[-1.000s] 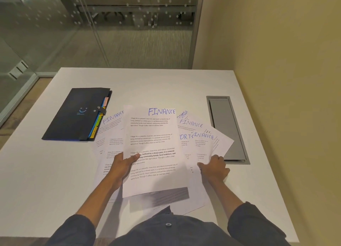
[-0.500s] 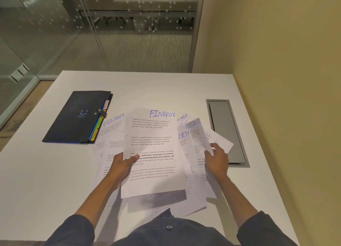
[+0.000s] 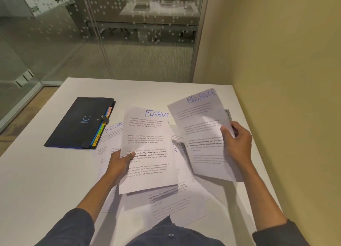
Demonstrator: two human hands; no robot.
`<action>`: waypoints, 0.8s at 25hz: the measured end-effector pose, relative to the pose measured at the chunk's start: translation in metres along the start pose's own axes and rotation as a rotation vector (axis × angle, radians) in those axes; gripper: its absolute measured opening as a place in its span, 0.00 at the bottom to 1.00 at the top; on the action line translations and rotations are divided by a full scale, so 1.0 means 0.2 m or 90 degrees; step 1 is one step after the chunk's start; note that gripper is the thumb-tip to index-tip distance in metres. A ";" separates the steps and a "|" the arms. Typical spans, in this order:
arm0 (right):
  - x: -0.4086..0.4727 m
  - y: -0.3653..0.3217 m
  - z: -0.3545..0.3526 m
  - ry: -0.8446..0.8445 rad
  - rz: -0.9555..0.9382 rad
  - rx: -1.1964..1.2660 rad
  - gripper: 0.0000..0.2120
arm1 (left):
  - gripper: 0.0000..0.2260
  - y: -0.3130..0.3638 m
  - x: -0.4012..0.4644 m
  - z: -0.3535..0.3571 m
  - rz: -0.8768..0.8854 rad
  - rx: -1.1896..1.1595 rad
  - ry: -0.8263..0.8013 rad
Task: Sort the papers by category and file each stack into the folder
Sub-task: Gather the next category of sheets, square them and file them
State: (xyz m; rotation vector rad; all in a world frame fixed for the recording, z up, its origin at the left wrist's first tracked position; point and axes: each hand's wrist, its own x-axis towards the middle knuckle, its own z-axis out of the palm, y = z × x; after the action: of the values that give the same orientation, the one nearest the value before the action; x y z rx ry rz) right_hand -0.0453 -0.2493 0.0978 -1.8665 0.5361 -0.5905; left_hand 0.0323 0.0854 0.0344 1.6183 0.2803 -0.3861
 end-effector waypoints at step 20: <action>0.01 0.12 0.30 -0.096 0.281 0.301 0.24 | 0.09 0.18 -0.15 0.23 0.051 -0.042 -0.182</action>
State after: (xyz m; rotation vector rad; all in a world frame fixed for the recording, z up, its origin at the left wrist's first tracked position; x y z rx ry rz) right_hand -0.0094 -0.2162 0.0570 -1.2790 0.6223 -0.2476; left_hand 0.0157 0.0372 0.0775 1.4828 0.0123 -0.5344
